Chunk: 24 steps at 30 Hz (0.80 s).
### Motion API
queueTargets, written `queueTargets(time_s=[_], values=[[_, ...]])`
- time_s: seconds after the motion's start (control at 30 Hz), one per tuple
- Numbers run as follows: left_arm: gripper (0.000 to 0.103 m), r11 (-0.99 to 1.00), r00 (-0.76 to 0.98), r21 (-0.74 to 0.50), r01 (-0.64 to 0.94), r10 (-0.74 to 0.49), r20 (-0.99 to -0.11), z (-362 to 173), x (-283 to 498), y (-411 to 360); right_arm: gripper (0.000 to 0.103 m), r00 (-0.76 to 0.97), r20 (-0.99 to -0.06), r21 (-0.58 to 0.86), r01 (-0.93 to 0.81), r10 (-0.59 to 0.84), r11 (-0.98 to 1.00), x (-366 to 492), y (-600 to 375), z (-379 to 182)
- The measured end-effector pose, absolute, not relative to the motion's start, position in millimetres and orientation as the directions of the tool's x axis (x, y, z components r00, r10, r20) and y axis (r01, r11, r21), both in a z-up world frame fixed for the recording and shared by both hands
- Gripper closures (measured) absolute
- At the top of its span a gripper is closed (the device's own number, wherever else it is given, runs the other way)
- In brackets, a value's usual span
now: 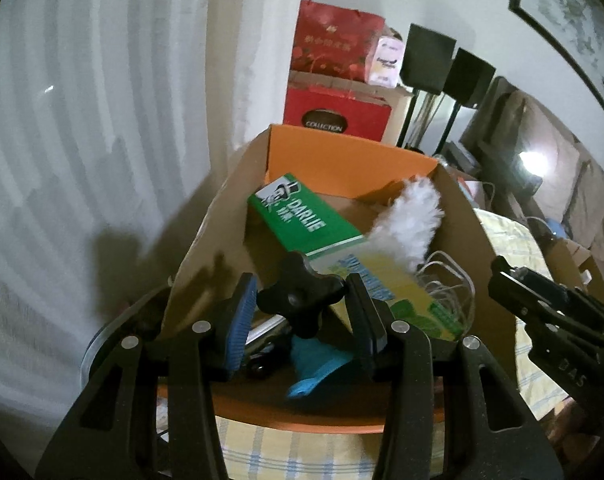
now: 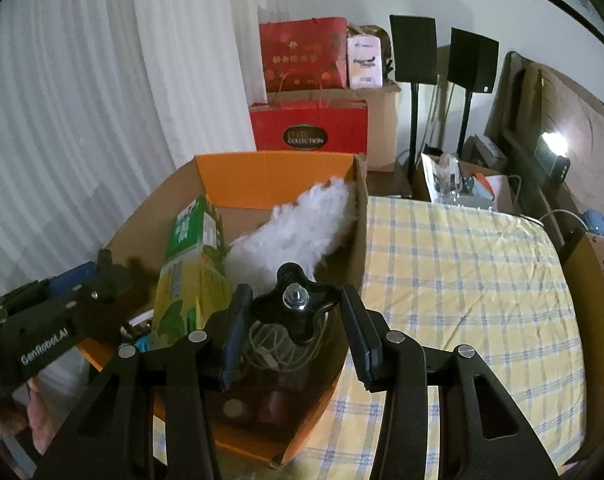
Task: Organize objects
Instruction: 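Lower the black knob into the orange box and open the left gripper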
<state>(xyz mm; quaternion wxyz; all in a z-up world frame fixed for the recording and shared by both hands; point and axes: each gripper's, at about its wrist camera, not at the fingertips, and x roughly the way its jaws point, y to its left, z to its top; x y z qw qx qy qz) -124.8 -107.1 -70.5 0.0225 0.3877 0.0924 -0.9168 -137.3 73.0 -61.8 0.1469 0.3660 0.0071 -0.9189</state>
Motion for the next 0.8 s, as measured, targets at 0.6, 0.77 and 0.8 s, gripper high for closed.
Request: queueTargets(time_s=[0.6, 0.77, 0.8], values=[[0.023, -0.976, -0.703, -0.165, 0.145, 0.015, -0.711, -77, -122, -116, 0.031, -0.725, -0.650, 0.070, 0.242, -0.228, -0.968, -133, 73, -58], [0.009, -0.976, -0.719, -0.171, 0.134, 0.023, -0.694, -69, -118, -115, 0.022, -0.755, -0.624, 0.068, 0.205, -0.202, -0.976, -131, 87, -47], [0.006, -0.977, -0.723, -0.172, 0.126, 0.028, -0.690, -67, -116, -114, 0.021, -0.760, -0.621, 0.064, 0.196, -0.193, -0.978, -130, 90, -45]])
